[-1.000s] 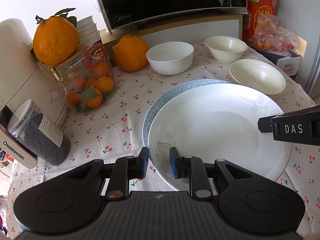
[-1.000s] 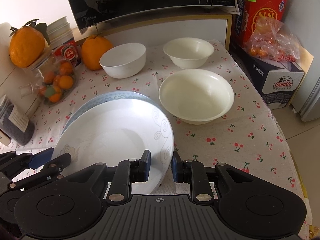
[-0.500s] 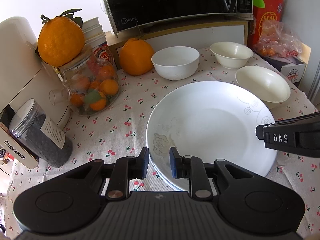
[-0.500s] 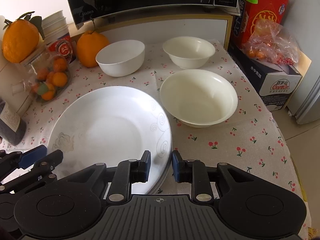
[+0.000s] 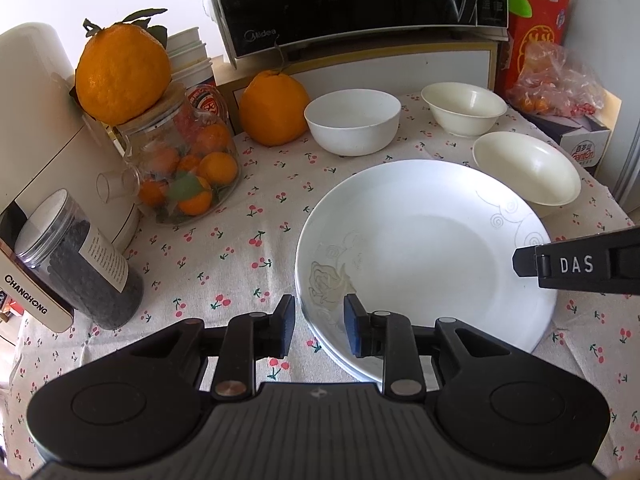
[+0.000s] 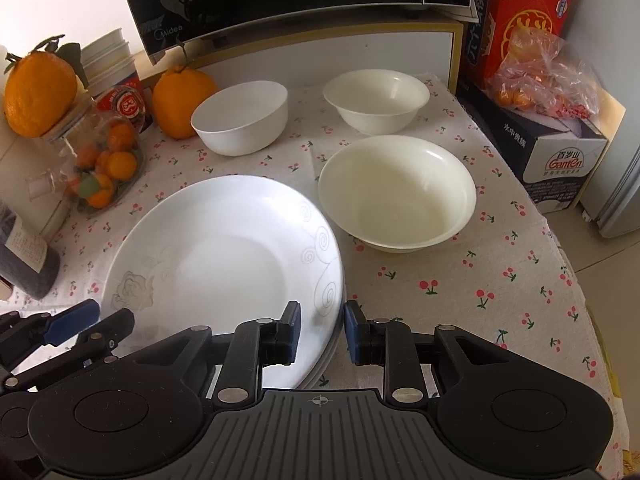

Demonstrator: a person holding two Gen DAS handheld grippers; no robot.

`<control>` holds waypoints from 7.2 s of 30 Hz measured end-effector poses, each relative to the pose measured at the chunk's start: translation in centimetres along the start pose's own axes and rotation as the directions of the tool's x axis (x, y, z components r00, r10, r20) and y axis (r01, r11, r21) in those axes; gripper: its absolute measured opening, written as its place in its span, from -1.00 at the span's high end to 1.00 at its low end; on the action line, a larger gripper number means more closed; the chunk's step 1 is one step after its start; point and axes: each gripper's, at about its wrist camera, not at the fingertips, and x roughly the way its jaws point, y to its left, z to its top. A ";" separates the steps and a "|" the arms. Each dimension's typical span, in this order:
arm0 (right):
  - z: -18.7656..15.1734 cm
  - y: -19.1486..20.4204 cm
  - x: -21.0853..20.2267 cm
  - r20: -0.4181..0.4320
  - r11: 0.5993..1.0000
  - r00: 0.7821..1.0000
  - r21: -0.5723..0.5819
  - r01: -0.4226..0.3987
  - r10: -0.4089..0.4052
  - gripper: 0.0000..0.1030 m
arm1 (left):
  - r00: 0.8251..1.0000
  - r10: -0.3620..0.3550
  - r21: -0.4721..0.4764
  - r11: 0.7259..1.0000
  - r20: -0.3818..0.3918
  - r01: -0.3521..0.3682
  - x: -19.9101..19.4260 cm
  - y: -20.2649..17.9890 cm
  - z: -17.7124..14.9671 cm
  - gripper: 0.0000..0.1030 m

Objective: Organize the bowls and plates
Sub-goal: 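Open both grippers to release the white plate on the stack, then move both tools to the white bowl beside the large orange, then close both grippers on the white bowl rim, then lift the white bowl and set it down beside the plate stack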

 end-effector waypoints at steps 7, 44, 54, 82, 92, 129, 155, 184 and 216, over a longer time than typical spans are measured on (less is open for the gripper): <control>-0.2 -0.3 -0.8 -0.007 0.998 0.998 -0.004 -0.066 0.066 0.21 | 0.999 -0.052 -0.009 0.999 0.006 0.052 -0.5 0.2 -0.2 0.20; 10.7 -0.7 -2.2 0.063 0.991 0.991 0.054 -0.123 0.120 -0.76 | 0.965 -0.189 0.083 0.981 0.179 0.177 2.6 2.4 6.3 -0.99; 16.2 0.3 3.3 0.026 0.988 0.991 0.070 -0.135 0.134 -0.76 | 0.946 -0.274 0.094 0.961 0.171 0.261 7.5 3.5 9.2 -0.99; 20.1 1.5 15.4 0.029 0.964 0.964 0.026 -0.266 0.265 -0.28 | 0.904 -0.390 0.100 0.920 0.174 0.378 13.9 3.5 10.2 -0.78; 19.6 1.3 15.8 0.015 0.971 0.971 0.031 -0.238 0.238 0.40 | 0.896 -0.414 0.108 0.910 0.161 0.401 13.3 3.0 9.5 -0.47; 18.4 1.9 3.9 0.113 0.965 0.959 -0.002 -0.261 0.260 0.54 | 0.883 -0.399 0.141 0.916 0.248 0.375 3.8 3.4 11.9 -0.39; 7.7 -6.5 -9.3 0.158 0.958 0.948 0.035 -0.285 0.276 0.54 | 0.872 -0.474 0.209 0.871 0.123 0.444 -3.7 -4.1 4.5 -0.28; 0.7 -15.1 -5.6 -0.001 0.977 0.981 0.084 -0.194 0.195 0.54 | 0.859 -0.509 0.337 0.800 -0.060 0.497 -2.8 -13.0 -1.0 -0.20; -0.6 -17.5 -2.7 -0.188 0.988 0.973 0.100 -0.116 0.133 0.20 | 0.856 -0.506 0.412 0.761 -0.107 0.502 -2.9 -14.1 -1.4 -0.51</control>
